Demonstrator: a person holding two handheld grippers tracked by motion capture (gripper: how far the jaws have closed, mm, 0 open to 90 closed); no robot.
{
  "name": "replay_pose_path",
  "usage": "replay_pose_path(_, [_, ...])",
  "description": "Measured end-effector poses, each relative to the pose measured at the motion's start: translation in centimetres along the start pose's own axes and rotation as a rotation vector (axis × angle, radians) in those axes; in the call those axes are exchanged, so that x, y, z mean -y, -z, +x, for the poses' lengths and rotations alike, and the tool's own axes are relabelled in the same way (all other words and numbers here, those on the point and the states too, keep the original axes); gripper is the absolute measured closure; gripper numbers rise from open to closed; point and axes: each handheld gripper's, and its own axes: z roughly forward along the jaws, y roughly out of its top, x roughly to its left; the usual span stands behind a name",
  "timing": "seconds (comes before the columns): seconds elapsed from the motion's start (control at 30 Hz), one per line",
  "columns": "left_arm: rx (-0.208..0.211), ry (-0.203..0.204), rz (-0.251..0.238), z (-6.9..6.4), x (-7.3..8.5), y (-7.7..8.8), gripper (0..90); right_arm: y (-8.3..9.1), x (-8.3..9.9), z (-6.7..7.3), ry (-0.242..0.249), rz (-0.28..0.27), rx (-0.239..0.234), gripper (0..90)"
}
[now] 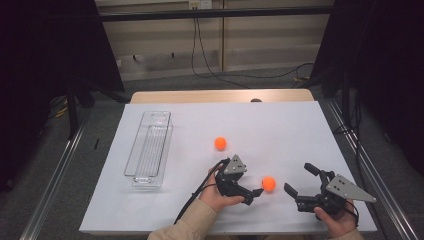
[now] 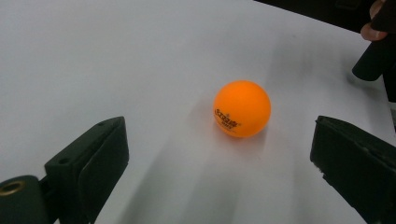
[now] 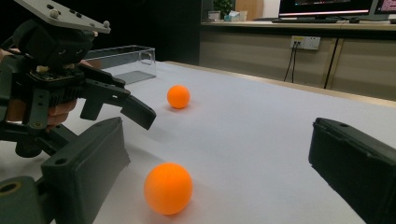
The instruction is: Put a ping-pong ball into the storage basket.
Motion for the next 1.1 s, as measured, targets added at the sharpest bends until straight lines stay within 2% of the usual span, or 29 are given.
replay_pose_path(0.3, [0.016, -0.014, 0.011, -0.1, -0.2, -0.3, 6.7, 0.0, 0.0, 0.0, -0.001, 0.000, 0.000, 3.3])
replay_pose_path(0.67, [0.039, -0.004, 0.012, -0.1, -0.2, -0.6, 10.8, 0.0, 0.0, 0.0, -0.002, 0.001, -0.001, 3.3])
replay_pose_path(1.1, [0.058, -0.009, 0.035, -0.2, -0.6, -1.3, 14.6, 0.0, 0.0, 0.0, -0.004, -0.001, 0.003, 3.3])
